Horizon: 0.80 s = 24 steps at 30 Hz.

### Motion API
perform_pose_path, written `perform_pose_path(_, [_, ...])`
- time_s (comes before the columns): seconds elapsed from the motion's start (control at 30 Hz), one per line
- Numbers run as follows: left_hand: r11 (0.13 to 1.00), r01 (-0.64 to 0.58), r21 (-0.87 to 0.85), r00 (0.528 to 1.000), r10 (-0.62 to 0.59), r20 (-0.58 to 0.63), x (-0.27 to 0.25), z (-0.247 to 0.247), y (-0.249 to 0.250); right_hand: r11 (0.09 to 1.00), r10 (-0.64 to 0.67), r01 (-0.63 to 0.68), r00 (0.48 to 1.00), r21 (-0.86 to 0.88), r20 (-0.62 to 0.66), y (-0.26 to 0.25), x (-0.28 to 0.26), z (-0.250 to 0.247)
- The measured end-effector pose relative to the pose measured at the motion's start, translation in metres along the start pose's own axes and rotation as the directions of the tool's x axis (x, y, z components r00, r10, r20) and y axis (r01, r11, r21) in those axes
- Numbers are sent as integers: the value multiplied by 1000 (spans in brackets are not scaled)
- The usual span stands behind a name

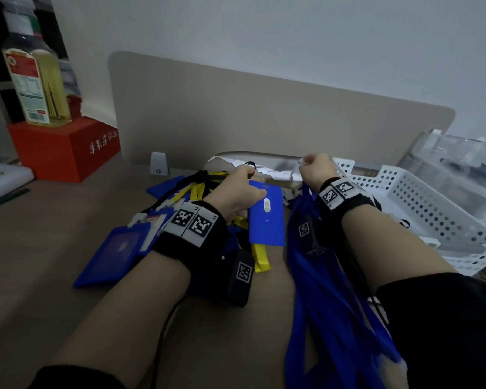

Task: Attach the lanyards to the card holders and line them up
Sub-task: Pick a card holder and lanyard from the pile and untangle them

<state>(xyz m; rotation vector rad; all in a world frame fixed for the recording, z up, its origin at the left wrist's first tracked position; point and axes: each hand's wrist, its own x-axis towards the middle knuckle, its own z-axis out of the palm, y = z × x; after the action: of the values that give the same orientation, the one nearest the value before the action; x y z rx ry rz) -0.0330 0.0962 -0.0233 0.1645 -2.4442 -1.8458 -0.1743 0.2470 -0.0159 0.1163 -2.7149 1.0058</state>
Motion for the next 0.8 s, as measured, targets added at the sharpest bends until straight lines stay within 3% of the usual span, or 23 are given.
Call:
perform_pose_path(0.07, [997,-40,-63,998,37,-49,-1,0,0,972,12,-1,999,234,-46,-8,-5,-4])
perform_pose_path(0.17, [978,-142,-150,977,114,-181,-4,0,7,801,1,-3,1000,599,3,-27,-26,-14])
perform_pose_path(0.3, [966,-238,-105,937,200,-286,-13,0,12,596,-67,-66,989,800,132,-49,-67,-29])
perform_pose_path(0.37, [964,-248,-98,931,209,-299,-23,-1,16,561,-108,-96,976,822,188,-54,-86,-30])
perform_pose_path(0.53, [965,-207,-163,938,149,-314,-44,-5,22,578,-206,-122,935,807,289,-59,-127,-28])
perform_pose_path(0.7, [968,-204,-144,951,162,-262,-58,-7,20,433,-229,-241,903,869,364,-47,-152,-27])
perform_pose_path(0.8, [962,-212,-170,950,162,-267,-64,-4,15,390,-218,-277,899,878,380,-44,-154,-23])
